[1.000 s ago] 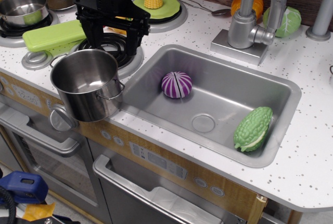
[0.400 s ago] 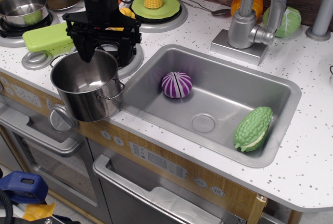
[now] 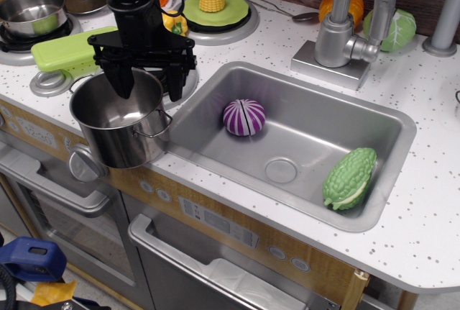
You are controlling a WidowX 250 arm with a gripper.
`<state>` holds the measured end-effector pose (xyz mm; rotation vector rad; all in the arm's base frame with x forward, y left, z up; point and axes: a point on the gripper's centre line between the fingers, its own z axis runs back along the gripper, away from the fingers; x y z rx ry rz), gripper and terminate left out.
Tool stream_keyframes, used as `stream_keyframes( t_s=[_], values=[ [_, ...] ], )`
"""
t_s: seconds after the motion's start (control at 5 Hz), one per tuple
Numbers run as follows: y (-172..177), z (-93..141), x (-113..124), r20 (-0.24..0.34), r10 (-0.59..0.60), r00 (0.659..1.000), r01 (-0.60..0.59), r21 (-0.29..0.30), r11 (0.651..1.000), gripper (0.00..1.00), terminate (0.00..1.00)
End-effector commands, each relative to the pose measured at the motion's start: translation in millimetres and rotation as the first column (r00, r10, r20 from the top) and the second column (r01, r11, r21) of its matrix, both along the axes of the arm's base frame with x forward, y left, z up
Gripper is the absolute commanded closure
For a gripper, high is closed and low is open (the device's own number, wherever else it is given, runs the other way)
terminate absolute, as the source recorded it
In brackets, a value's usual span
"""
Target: Put pot in sink
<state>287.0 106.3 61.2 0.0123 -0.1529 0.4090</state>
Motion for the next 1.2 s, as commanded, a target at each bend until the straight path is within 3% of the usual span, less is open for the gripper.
stream_keyframes(
  t_s=[0.0, 0.2, 0.4, 1.0],
  values=[
    [3, -10, 1, 0.057, 0.0, 0.998, 0.001, -0.014, 1.0, 0.0, 0.0],
    [1, -25, -5, 0.066, -0.002, 0.998, 0.004, -0.031, 1.0, 0.0, 0.0],
    [-3, -27, -10, 0.055, -0.006, 0.998, 0.007, -0.02, 1.0, 1.0, 0.0],
    [-28, -7, -8, 0.077, -0.039, 0.996, 0.033, 0.069, 0.997, 1.0, 0.0]
  ],
)
